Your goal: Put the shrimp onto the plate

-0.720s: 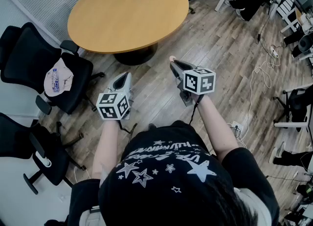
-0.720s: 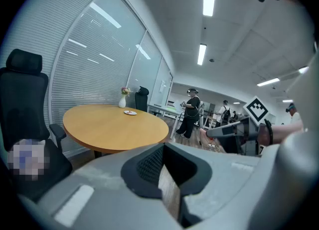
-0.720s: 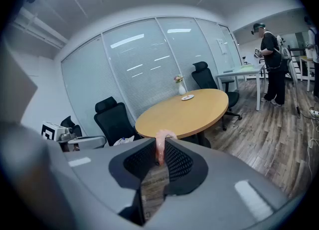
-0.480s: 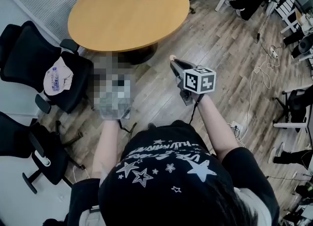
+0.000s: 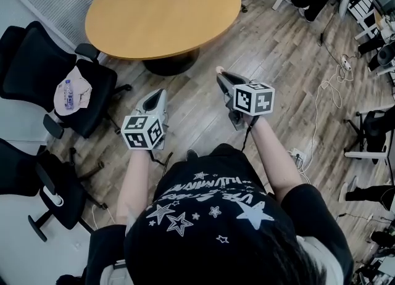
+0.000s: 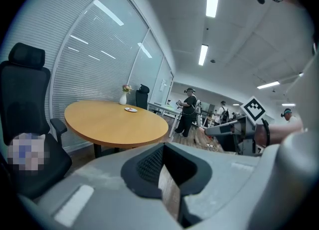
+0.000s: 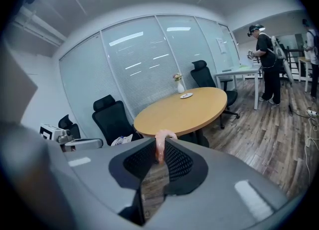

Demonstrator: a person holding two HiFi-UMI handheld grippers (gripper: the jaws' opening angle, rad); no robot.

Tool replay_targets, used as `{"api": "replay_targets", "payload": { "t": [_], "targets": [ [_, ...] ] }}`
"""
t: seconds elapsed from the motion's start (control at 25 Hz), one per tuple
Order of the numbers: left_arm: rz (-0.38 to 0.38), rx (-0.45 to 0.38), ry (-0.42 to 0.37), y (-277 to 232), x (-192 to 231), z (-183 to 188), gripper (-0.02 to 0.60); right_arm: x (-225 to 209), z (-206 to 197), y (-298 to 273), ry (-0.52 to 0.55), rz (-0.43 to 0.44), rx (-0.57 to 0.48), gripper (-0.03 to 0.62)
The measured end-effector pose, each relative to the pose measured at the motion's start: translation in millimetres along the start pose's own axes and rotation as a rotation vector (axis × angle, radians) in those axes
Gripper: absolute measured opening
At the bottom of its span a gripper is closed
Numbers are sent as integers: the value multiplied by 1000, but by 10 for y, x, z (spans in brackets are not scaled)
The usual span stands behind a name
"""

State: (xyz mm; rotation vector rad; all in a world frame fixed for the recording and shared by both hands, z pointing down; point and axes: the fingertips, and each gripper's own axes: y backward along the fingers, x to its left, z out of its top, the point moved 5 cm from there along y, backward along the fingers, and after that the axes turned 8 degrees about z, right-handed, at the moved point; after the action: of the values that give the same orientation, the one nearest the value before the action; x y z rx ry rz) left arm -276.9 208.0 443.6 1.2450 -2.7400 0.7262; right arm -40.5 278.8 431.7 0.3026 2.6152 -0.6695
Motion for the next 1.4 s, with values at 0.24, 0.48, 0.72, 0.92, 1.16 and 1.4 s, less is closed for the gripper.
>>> {"api": "replay_targets", "payload": {
  "t": [0.24, 0.48, 0.72, 0.92, 1.16, 1.4],
  "targets": [
    [-14, 11, 12, 0, 36, -49, 2, -146, 91, 171, -27, -66, -76, 58],
    [-8, 13, 17, -156, 56, 9, 2, -259, 89, 88, -54, -67, -63, 58],
    [45, 12, 35, -388, 156, 90, 2, -508, 308, -187, -70, -30, -56, 58],
    [85, 5, 33, -734, 204, 296, 2, -812, 666, -450, -66, 5, -69, 60],
    [134, 3, 44, -1223, 242, 563, 2, -1203, 1056, -779, -59, 53, -55, 60],
    [176, 15, 40, -1622, 176, 724, 2, -1570, 1331, -1039, -66, 93, -31, 60]
  ]
}}
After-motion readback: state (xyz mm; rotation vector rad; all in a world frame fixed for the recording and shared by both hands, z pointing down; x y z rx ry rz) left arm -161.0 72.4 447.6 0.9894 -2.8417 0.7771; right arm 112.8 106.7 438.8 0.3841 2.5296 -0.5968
